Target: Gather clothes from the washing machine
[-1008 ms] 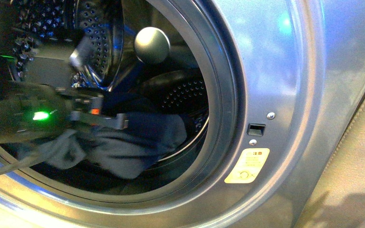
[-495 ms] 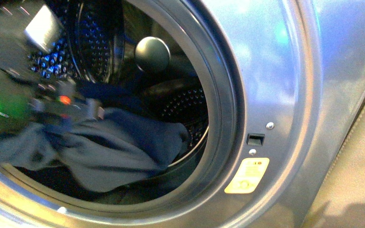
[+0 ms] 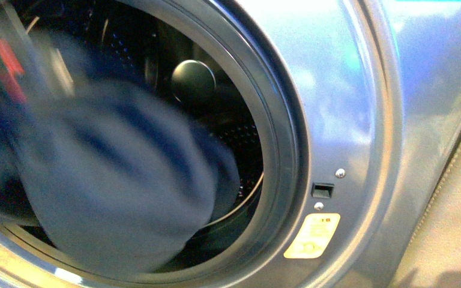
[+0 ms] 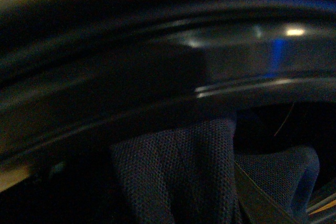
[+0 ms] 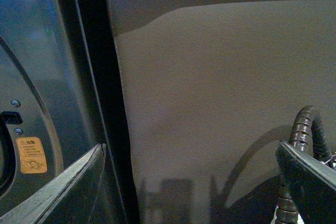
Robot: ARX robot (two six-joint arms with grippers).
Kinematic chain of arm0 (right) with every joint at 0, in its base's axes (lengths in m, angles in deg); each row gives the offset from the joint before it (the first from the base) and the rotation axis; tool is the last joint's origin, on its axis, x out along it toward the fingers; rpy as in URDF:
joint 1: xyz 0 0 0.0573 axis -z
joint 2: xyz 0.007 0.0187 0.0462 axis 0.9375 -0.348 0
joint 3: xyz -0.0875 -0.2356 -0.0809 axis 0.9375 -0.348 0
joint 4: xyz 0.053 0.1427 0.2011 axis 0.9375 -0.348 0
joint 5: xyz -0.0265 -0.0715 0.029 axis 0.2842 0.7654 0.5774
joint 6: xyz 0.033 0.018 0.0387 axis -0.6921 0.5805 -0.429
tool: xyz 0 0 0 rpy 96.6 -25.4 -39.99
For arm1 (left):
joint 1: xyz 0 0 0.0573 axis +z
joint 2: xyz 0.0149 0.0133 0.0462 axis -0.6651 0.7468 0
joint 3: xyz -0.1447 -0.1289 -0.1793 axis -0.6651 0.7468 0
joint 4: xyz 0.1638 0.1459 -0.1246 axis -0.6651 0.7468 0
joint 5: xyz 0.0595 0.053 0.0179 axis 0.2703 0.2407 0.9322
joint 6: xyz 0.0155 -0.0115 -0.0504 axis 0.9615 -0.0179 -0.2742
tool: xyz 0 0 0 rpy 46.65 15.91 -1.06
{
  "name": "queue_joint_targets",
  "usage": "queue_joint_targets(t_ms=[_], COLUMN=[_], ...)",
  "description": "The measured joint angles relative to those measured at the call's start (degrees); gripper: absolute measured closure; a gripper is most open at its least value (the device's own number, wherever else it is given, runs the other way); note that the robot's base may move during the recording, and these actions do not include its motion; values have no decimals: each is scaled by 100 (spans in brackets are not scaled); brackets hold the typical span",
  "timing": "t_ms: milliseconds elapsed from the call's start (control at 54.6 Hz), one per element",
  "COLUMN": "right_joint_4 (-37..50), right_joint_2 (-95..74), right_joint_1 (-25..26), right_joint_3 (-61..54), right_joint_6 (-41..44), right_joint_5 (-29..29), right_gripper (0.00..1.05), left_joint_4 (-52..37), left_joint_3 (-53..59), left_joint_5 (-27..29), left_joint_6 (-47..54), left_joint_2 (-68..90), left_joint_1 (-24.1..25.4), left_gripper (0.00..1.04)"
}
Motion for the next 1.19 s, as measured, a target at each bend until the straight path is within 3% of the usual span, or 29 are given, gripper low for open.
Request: queue_joint_targets(t_ms=[440, 1191], right_joint_4=[0, 0], right_joint_2=[0, 0], right_joint_1=[0, 0], right_joint_3=[0, 0], right_joint_6=[0, 0], right_joint_5=[0, 0], right_gripper=[8, 8], left_joint_4=[313, 385], left_joint_3=[-236, -321], left_joint_5=[-103, 356], left_joint_6=[90, 435], left_joint_2=[-234, -402], left_joint_1=[-262, -522], left_gripper=[90, 90])
